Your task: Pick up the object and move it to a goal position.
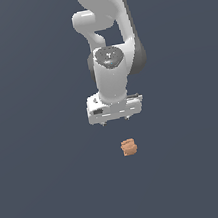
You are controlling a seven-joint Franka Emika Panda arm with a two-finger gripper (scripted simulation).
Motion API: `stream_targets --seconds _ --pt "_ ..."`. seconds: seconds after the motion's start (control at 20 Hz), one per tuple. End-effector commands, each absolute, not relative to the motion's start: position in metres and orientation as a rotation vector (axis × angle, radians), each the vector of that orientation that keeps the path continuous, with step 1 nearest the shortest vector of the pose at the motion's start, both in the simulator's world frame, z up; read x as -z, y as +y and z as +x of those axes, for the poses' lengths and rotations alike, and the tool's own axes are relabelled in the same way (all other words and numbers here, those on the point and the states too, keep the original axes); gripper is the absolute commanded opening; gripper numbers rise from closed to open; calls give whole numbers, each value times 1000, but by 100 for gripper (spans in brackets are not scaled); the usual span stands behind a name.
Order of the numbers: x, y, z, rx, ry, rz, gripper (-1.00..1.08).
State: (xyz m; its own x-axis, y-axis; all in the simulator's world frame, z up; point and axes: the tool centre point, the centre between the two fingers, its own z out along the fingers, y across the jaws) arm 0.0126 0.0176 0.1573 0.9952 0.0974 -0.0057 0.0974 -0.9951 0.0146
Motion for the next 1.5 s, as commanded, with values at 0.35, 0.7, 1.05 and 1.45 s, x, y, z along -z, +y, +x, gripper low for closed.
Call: stream_targets --seconds 0.35,0.7,1.05,1.45 --pt "-126 38 52 4 218 3125 100" --pt "-102 52 75 1 259 3128 100" --pt "-91 58 84 0 277 3129 100" --pt "-80 58 83 1 277 3129 100"
